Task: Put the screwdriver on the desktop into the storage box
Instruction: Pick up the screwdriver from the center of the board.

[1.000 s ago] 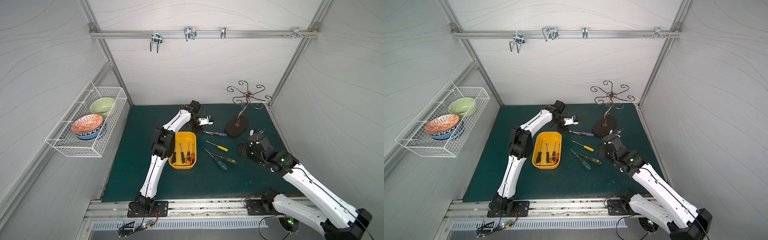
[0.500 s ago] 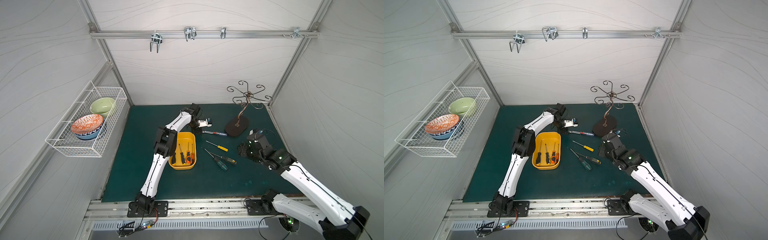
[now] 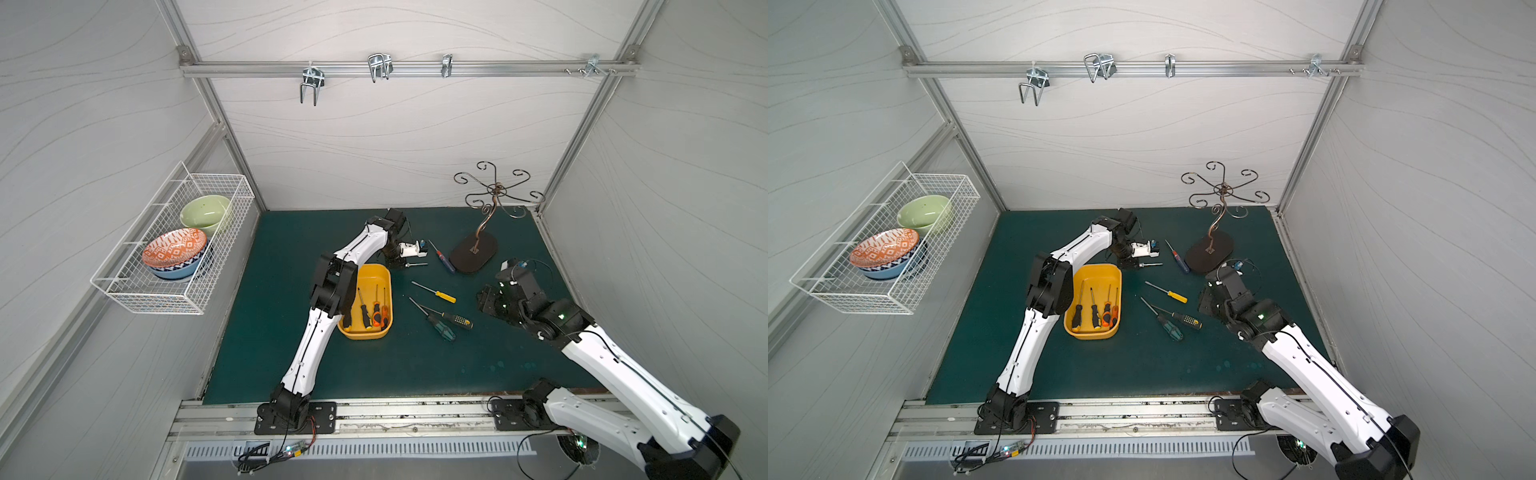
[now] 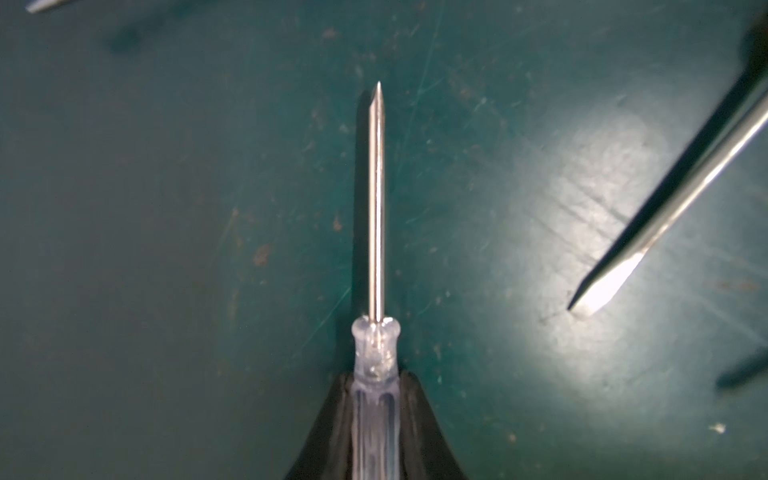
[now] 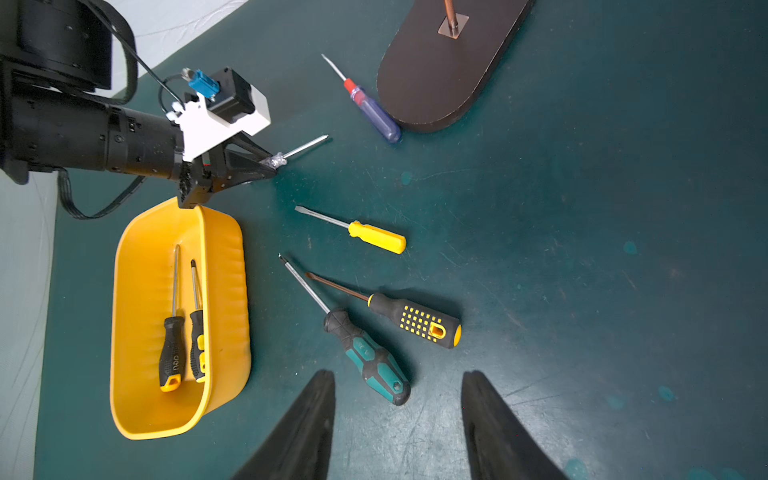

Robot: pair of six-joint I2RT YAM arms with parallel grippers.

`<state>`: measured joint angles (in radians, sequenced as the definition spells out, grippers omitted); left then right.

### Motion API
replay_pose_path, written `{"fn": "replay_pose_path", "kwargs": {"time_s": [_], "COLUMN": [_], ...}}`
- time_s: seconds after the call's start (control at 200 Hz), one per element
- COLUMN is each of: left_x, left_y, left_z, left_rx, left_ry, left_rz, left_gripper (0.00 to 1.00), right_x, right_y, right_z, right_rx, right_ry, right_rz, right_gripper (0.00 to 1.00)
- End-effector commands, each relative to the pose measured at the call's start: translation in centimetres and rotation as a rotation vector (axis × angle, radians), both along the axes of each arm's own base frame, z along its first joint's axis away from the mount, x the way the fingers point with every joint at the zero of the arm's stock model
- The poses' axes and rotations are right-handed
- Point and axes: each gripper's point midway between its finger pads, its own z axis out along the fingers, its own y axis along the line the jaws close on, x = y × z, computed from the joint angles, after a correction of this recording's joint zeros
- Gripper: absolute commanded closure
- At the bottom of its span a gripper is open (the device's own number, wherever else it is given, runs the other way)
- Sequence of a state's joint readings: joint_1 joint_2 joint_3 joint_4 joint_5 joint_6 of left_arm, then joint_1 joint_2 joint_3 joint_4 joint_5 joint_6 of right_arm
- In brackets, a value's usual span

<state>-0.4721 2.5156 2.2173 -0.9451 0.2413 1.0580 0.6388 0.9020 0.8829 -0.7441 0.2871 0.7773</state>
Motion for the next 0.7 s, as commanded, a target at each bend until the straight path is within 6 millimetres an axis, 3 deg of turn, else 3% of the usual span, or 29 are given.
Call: {"fn": "replay_pose_path", "kwargs": {"time_s": [0.0, 0.16, 0.295, 0.435, 0.535, 0.63, 0.695], "left_x": [-3.1, -4.1, -4.1, -3.5, -4.0, -4.1, -4.6], "left_y": [0.4, -0.5, -2.4, -4.3, -5.4, -5.8, -5.2], "left_z": [-0.8, 1.1, 4.2, 8.5, 12.7, 16.8, 18.3], "left_rx": [0.105, 0.073, -0.023, -0.168, -0.301, -0.424, -0.484], "left_ry": [0.036, 0.003, -0.049, -0.103, -0.125, -0.175, -0.180], "left_rz": [-0.153, -0.160, -0.121, -0.022, 0.028, 0.110, 0.206], "left_gripper": [0.96, 1.00, 1.00, 1.00, 1.00, 1.00, 1.00], "right_x": [-0.6, -0.9, -1.3, -1.6, -1.8, -1.9, -1.9], "right_y": [-0.8, -1.0, -1.4, -1.9, -2.3, -2.4, -2.4], "right_z": [-0.1, 0.1, 0.4, 0.8, 1.1, 1.4, 1.6], "right_rx": [-0.008, 0.000, 0.007, 0.008, 0.006, 0.011, 0.018], "right_ry": [-0.001, -0.010, -0.021, -0.041, -0.052, -0.061, -0.068], "right_rz": [-0.009, -0.010, -0.014, -0.023, -0.027, -0.028, -0.028], "right_gripper": [0.48, 0.48, 0.48, 0.49, 0.49, 0.49, 0.49]}}
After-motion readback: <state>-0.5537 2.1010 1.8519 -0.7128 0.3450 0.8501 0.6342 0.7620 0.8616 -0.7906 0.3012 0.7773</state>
